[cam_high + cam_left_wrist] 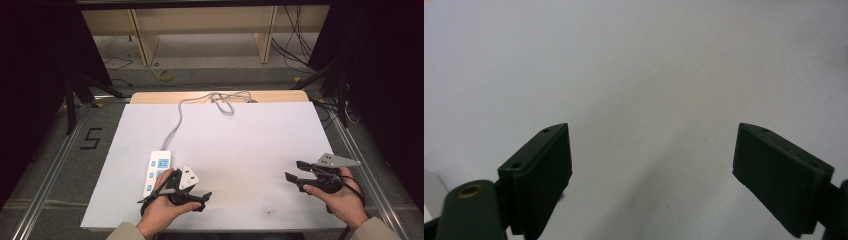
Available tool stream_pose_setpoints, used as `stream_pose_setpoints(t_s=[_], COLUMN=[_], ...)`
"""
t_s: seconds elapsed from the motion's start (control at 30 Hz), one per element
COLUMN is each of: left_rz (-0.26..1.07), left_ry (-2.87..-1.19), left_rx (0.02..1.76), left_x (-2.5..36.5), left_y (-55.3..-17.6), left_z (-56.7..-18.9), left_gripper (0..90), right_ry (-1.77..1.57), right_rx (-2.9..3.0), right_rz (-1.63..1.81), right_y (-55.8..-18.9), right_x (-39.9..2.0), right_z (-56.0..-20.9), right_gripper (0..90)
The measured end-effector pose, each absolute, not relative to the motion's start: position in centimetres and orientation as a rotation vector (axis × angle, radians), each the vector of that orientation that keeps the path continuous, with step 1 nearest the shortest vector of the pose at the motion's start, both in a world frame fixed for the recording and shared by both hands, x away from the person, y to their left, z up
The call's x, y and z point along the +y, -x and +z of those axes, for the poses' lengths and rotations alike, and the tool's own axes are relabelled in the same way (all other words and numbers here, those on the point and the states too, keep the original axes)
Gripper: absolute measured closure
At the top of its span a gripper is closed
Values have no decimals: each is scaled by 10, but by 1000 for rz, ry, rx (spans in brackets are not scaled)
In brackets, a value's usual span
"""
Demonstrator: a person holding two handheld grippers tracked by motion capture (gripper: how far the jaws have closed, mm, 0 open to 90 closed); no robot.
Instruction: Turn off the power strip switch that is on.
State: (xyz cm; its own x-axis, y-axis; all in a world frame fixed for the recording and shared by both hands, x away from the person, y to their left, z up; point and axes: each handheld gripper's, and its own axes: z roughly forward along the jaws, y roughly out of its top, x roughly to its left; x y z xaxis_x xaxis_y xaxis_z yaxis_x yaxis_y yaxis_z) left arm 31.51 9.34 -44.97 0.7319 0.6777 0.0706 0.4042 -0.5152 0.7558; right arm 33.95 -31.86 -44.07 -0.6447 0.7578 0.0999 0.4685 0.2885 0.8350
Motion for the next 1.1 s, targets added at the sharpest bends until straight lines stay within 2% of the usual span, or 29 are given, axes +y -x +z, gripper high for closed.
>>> stream_pose_setpoints(t_s=[0.57, 0.73, 0.8, 0.93, 1.1], left_rz=[450, 463, 471, 503, 539], left_ry=[-2184, -2184, -2175, -2167, -2143], left_rx=[793, 808, 818, 828, 828], left_x=[90, 98, 102, 108, 115], left_y=[-313, -313, -314, -315, -317], left_z=[-448, -446, -445, -441, -436], left_gripper=[164, 193, 234, 388, 702], right_ry=[-1098, -1093, -1092, -1087, -1089], right_rx=[2260, 2262, 2268, 2268, 2269], right_rz=[1284, 1281, 1276, 1275, 1273], right_y=[-340, -340, -340, -340, -340], right_x=[-317, -316, -316, -315, -315], right_z=[-441, -441, -442, -442, -442], right_gripper=[348, 348, 348, 348, 348])
